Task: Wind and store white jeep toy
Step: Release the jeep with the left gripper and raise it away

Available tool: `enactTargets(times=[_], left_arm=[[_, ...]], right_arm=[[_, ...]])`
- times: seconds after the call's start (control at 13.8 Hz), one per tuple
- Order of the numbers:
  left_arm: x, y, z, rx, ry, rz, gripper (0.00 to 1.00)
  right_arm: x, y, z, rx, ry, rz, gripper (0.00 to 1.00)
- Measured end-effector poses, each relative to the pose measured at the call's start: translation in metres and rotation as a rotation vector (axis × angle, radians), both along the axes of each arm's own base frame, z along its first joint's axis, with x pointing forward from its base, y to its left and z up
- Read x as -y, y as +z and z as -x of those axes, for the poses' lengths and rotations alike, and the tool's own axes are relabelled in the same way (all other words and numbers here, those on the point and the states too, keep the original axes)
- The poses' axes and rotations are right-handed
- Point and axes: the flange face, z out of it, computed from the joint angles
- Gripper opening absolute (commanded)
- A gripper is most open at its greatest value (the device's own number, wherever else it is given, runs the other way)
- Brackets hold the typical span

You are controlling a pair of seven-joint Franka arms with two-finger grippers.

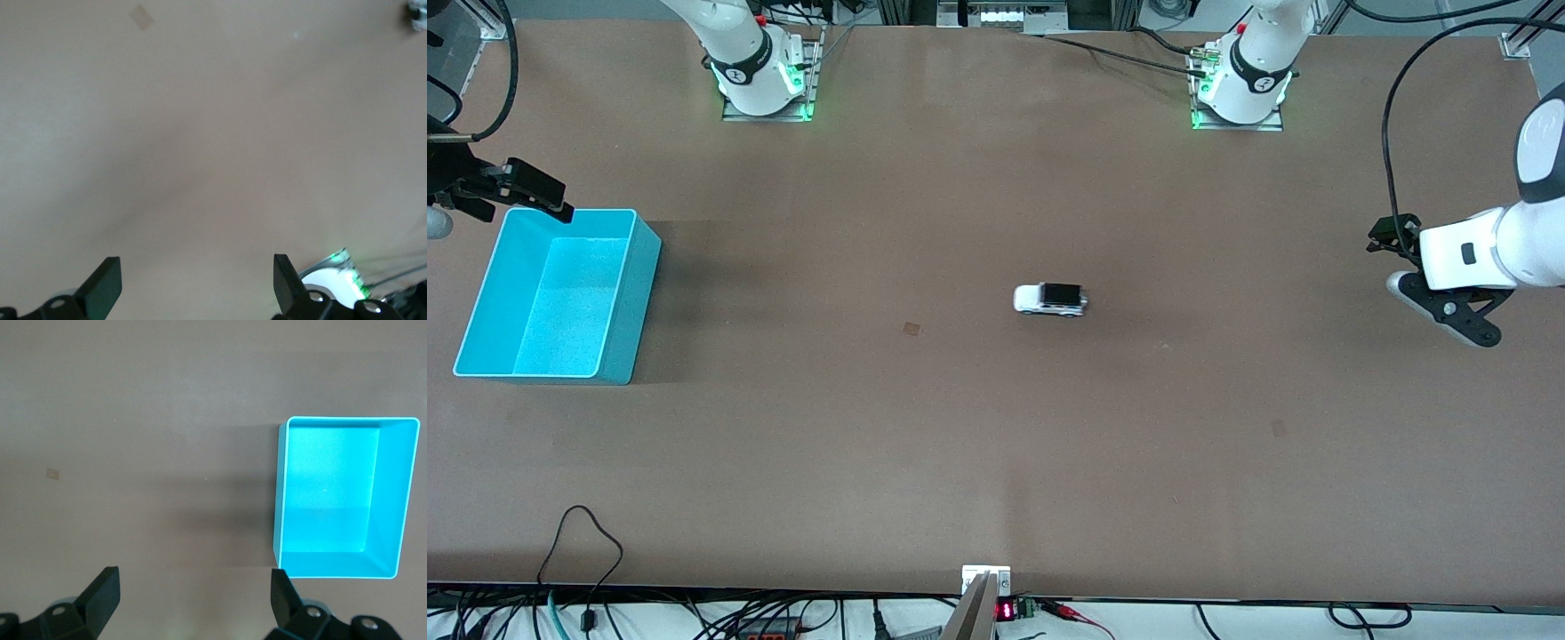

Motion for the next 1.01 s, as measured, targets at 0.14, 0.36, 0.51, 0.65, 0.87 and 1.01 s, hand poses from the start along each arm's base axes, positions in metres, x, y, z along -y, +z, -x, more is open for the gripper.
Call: enactTargets(times=[0.14, 0.36, 0.51, 0.65, 0.87, 1.01], left_arm=[[0.021, 0.018, 0.004, 0.036, 0.102, -0.047, 1.0], [0.038, 0.04, 0.011, 0.079, 0.392, -0.041, 1.0], [0.03, 0.053, 0.009, 0.156, 0.481, -0.037, 1.0], [0.025, 0.061, 0.008, 0.239, 0.513, -0.033, 1.0], [0.022, 0.062, 0.015, 0.305, 0.527, -0.032, 1.0], [0.026, 0.065, 0.025, 0.31, 0.504, -0.029, 1.0]], right_arm=[[0.0, 0.0, 0.0, 0.0, 0.0, 0.0, 1.0], [0.0, 0.0, 0.0, 0.0, 0.0, 0.0, 1.0], [0.0, 0.0, 0.0, 0.0, 0.0, 0.0, 1.0], [0.0, 0.0, 0.0, 0.0, 0.0, 0.0, 1.0], [-0.001, -0.002, -0.001, -0.004, 0.002, 0.0, 1.0], [-0.001, -0.002, -0.001, -0.004, 0.002, 0.0, 1.0]])
